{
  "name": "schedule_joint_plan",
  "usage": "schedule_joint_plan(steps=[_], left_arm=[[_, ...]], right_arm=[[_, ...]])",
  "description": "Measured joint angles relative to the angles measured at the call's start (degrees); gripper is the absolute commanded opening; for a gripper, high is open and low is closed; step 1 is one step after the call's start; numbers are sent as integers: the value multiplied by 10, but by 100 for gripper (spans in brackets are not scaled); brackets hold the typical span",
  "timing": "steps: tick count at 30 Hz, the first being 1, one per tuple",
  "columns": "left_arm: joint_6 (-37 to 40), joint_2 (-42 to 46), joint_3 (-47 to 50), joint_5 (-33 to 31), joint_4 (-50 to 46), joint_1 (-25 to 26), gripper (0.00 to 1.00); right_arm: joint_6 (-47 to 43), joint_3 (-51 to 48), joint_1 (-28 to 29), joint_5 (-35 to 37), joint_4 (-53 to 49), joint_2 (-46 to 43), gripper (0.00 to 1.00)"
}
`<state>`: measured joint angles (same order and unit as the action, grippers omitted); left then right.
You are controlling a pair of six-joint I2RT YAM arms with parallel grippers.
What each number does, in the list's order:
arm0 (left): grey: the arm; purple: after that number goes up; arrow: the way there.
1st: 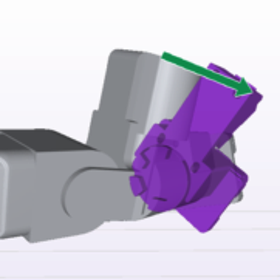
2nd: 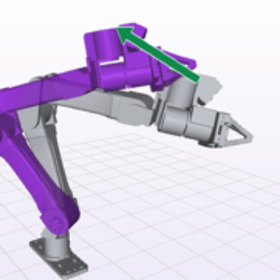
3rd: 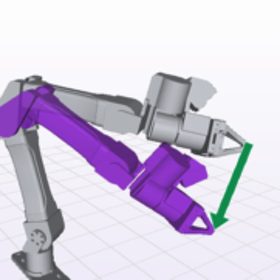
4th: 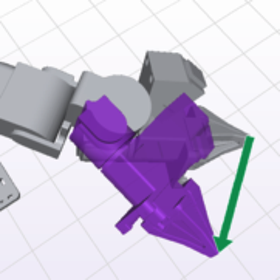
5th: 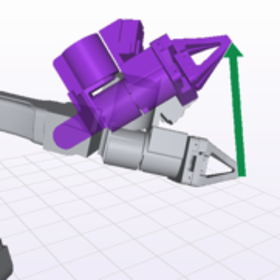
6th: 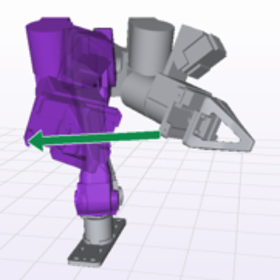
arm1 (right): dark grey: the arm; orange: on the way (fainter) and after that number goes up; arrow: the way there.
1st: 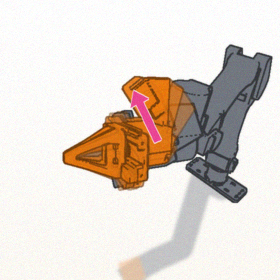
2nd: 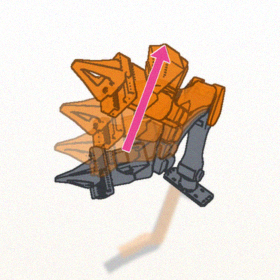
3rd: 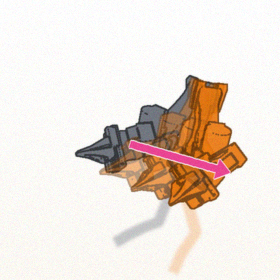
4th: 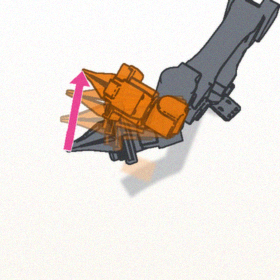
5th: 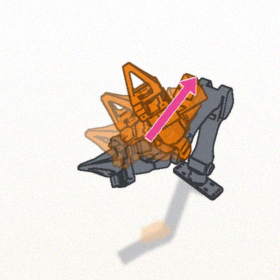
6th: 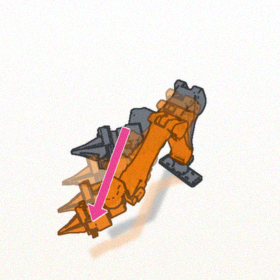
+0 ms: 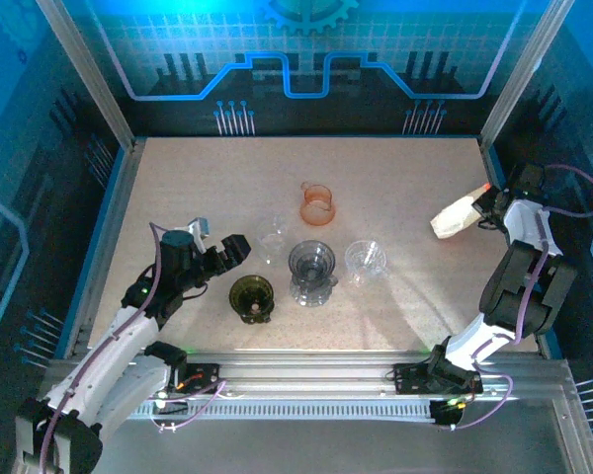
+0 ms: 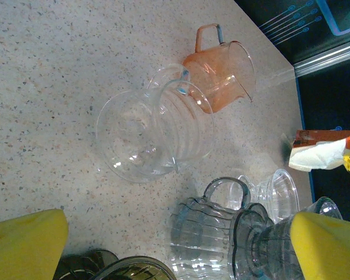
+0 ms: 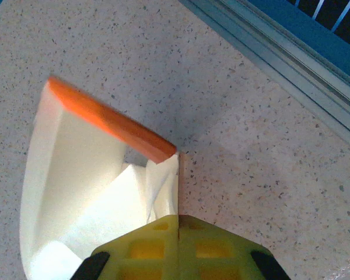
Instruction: Place the coffee filter in the dripper
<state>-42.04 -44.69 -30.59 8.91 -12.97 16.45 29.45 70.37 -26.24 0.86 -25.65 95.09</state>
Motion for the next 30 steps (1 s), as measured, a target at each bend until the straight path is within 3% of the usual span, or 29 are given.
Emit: schedule_joint_plan(steps=[5,16,30], left_arm=[[0,0,0,0,0,0,99],[0,0,0,4,-1,0,99],[0,-9,-5,5,-7,-1,99]], right_arm=[[-29,46,33,4,-26,14,0],[-151,217,200,27,-100,101,0],[-264,347,311,82,-178,234,2]])
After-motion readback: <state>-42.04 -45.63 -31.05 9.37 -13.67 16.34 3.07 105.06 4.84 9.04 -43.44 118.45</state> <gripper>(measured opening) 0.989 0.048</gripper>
